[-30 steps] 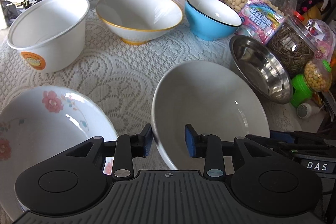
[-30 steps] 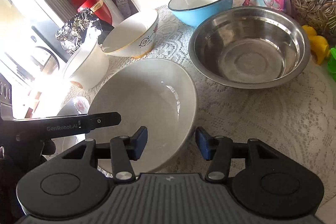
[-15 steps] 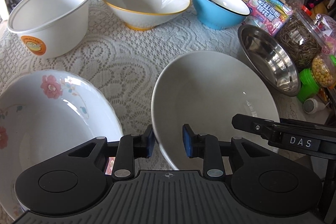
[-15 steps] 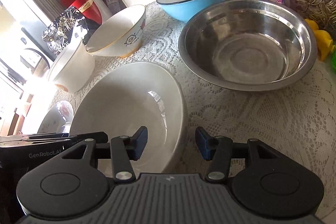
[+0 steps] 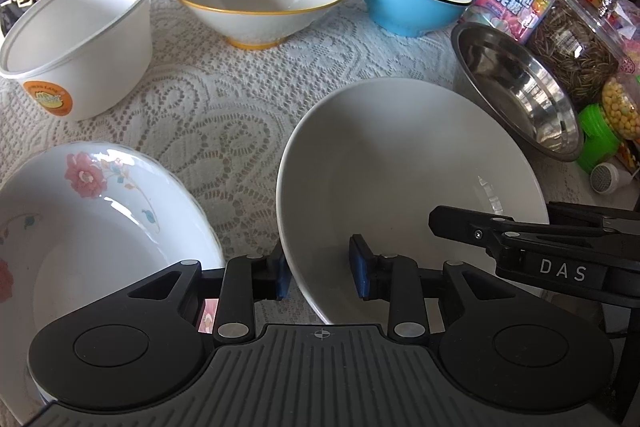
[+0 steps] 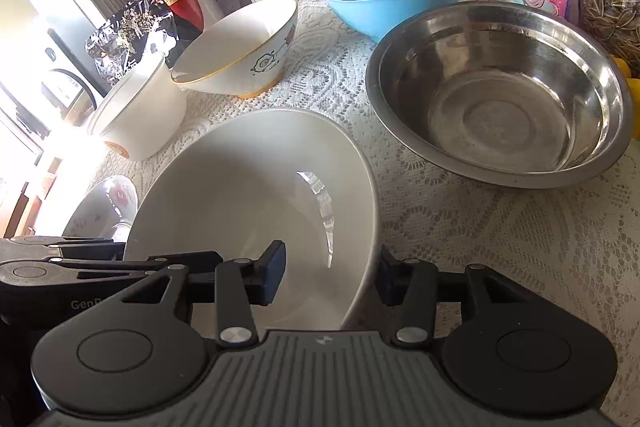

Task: Organize plates and bowls
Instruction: 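Lift the large white bowl with both grippers and carry it over the flowered plate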

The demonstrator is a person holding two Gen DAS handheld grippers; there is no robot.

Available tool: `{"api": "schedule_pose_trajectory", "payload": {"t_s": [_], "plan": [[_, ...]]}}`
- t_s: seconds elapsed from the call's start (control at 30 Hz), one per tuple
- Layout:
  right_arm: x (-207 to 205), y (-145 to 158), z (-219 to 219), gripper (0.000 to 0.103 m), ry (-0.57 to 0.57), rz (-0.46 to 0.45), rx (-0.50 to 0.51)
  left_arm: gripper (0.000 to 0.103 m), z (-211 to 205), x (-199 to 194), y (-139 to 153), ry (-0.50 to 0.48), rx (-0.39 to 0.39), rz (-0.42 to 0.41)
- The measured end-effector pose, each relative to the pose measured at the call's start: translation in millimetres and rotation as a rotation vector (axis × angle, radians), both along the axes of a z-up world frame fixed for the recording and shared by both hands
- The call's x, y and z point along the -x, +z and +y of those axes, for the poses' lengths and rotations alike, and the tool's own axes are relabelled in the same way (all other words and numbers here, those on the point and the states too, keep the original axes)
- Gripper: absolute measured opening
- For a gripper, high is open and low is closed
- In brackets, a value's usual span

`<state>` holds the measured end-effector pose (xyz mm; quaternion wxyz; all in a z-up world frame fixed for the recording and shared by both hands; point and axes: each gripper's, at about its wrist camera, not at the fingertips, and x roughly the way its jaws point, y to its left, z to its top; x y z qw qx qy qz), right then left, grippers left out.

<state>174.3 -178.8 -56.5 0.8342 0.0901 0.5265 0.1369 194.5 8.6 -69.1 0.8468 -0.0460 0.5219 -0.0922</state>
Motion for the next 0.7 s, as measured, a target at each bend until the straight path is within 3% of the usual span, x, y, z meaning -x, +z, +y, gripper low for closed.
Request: {"api": "schedule_pose_trajectory", "payload": {"t_s": [0.4,0.7], "plan": [[3.0,-0.7,-3.5,0.046,0.0,-0.009,-0.016,0.037,-2.0,-1.8,-1.0,-0.023,-0.009,0.018],[2.8,2.2,4.8,0.046,-0.001,-0.007,0.024,0.033,0.1,-5.0,0.7,0.041,-0.004,0.022]]}}
